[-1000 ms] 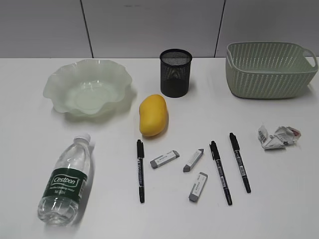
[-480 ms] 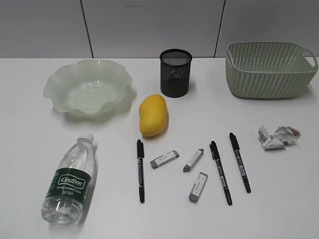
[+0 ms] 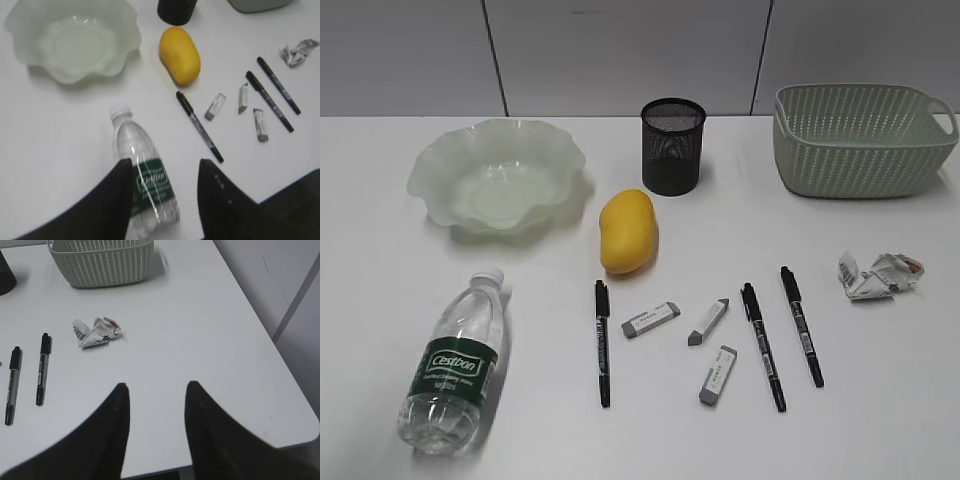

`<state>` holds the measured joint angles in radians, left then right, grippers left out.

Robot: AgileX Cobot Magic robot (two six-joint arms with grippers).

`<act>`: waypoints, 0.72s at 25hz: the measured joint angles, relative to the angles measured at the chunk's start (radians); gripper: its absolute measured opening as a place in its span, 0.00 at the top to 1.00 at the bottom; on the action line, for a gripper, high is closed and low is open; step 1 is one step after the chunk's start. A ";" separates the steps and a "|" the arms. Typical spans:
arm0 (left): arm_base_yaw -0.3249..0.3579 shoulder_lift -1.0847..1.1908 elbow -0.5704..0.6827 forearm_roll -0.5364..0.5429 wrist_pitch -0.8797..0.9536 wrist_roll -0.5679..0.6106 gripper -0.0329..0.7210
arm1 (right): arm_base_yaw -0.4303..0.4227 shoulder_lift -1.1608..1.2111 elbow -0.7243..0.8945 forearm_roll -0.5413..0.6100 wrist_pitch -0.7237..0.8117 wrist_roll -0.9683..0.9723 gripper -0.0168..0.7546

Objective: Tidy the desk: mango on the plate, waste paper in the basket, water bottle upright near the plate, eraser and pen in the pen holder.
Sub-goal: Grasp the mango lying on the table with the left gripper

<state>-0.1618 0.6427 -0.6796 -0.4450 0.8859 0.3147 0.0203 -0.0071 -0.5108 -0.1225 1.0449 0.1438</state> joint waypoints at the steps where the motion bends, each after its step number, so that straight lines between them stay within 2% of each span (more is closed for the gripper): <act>1: -0.019 0.095 -0.025 -0.037 -0.048 0.043 0.53 | 0.000 0.000 0.000 0.000 0.000 0.000 0.58; 3: -0.077 0.277 -0.092 -0.073 -0.137 0.084 0.53 | 0.000 0.000 0.000 0.006 0.000 0.000 0.58; 6: -0.221 0.497 -0.197 -0.073 -0.227 0.079 0.52 | 0.000 0.000 0.000 0.024 0.000 0.000 0.58; 9: -0.389 0.725 -0.326 0.077 -0.299 -0.096 0.52 | 0.000 0.000 0.000 0.055 0.000 0.000 0.58; 11: -0.479 0.890 -0.437 0.248 -0.302 -0.299 0.52 | 0.000 0.000 0.000 0.061 0.000 0.000 0.58; 12: -0.508 0.958 -0.486 0.309 -0.292 -0.380 0.52 | 0.000 0.000 0.000 0.063 0.000 0.000 0.58; 14: -0.535 1.108 -0.605 0.383 -0.252 -0.460 0.44 | 0.000 0.000 0.000 0.063 0.000 0.000 0.58; 18: -0.539 1.313 -0.792 0.392 -0.179 -0.533 0.20 | 0.000 0.000 0.000 0.064 0.000 0.000 0.58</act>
<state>-0.7011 1.9559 -1.4715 -0.0530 0.7068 -0.2180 0.0203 -0.0071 -0.5108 -0.0588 1.0449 0.1438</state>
